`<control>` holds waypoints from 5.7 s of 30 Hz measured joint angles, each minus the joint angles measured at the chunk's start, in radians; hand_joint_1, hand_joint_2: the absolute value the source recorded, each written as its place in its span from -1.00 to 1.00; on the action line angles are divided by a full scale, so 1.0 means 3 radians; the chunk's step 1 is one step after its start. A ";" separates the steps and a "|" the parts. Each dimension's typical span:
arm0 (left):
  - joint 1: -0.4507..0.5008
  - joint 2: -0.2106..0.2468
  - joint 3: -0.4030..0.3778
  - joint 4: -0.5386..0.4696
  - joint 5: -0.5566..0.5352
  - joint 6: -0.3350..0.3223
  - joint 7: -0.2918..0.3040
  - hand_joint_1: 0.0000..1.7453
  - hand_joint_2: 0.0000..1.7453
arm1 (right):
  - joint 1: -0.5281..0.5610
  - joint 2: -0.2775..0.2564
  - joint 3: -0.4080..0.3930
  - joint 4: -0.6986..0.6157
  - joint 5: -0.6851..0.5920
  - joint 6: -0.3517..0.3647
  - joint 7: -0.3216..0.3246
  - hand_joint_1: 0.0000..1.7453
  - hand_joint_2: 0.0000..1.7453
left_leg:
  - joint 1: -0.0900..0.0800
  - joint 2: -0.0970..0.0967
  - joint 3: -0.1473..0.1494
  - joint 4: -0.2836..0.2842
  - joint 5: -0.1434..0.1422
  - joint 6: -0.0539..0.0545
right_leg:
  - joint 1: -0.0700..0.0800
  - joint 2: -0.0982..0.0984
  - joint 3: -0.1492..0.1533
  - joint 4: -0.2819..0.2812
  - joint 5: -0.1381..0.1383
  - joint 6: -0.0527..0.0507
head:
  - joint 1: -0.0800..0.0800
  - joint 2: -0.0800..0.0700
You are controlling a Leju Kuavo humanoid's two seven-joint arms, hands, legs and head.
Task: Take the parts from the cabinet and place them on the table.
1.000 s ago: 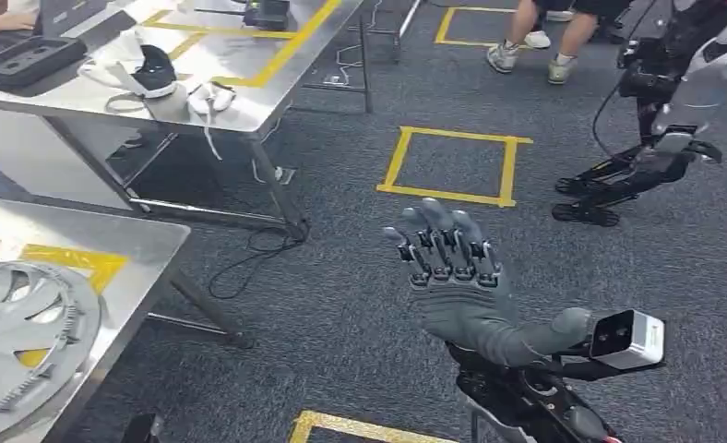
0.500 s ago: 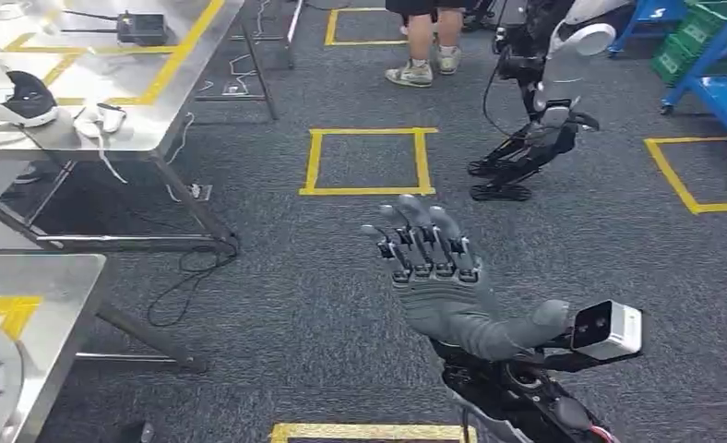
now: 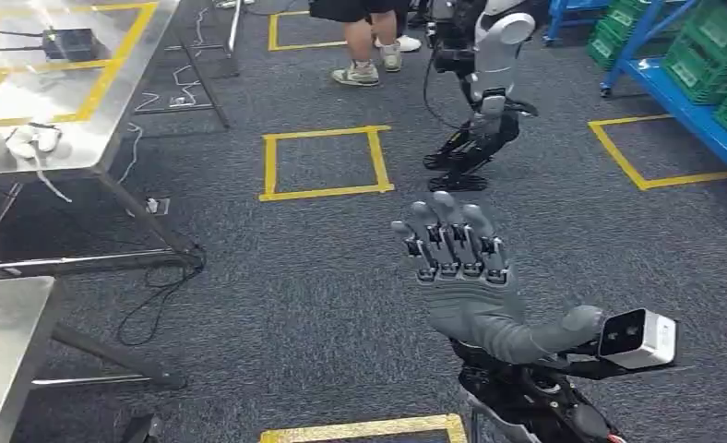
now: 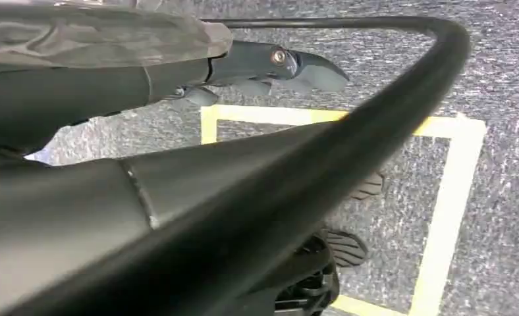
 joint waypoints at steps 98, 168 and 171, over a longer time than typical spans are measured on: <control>0.0013 0.0019 -0.0046 -0.0004 0.0036 0.0045 0.0024 -1.00 -1.00 | 0.0068 -0.0085 -0.0158 0.0037 -0.0044 -0.0145 -0.0047 -1.00 -1.00 | -0.0002 -0.0422 -0.0555 0.1203 -0.0614 0.0005 | 0.0008 0.0240 -0.0018 -0.0010 0.0019 -0.0065 | -0.0114 0.0000; 0.0014 0.0080 -0.0075 -0.0004 0.0401 0.0161 -0.0005 -1.00 -1.00 | 0.0534 -0.0584 -0.0783 0.4849 0.0154 -0.1483 0.1297 -1.00 1.00 | -0.0001 -0.0323 0.0075 -0.0162 -0.0026 0.0189 | -0.0009 0.0079 0.0120 -0.0026 -0.0028 0.0105 | -0.0101 0.0000; 0.0013 0.0081 -0.0075 -0.0004 0.0394 0.0160 -0.0005 -1.00 -1.00 | 0.0529 -0.0582 -0.0783 0.4880 0.0136 -0.1484 0.1294 -1.00 1.00 | 0.0000 -0.0323 0.0129 -0.0175 -0.0033 0.0190 | -0.0018 0.0101 -0.0118 0.0554 -0.0365 0.0130 | -0.0015 0.0000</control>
